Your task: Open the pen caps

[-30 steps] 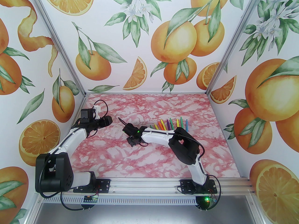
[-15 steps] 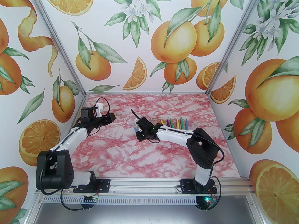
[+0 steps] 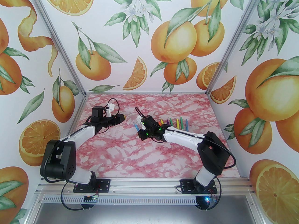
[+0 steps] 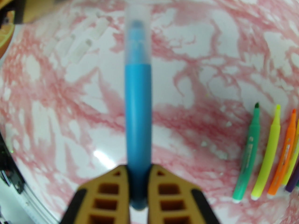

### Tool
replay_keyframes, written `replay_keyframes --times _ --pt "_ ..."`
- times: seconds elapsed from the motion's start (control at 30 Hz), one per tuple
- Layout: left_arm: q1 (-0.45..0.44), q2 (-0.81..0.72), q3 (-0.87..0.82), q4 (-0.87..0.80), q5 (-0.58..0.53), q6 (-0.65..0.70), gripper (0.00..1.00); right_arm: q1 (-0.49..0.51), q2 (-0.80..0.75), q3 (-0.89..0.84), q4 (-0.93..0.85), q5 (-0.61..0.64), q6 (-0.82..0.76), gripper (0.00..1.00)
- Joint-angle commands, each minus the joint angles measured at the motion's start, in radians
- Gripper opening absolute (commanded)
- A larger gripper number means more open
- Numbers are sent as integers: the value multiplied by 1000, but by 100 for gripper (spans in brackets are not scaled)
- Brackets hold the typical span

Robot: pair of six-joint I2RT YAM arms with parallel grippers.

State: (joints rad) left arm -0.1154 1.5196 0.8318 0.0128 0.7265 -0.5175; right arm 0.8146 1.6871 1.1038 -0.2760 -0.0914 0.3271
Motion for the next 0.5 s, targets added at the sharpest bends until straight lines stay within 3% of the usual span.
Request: replay_keyframes --times 0.0,0.47 --pt "-7 13 41 74 37 -33 68 -5 -48 -26 42 -23 -19 4" --pt "-91 85 78 128 70 -66 65 -6 -73 -39 72 -50 -37 4"
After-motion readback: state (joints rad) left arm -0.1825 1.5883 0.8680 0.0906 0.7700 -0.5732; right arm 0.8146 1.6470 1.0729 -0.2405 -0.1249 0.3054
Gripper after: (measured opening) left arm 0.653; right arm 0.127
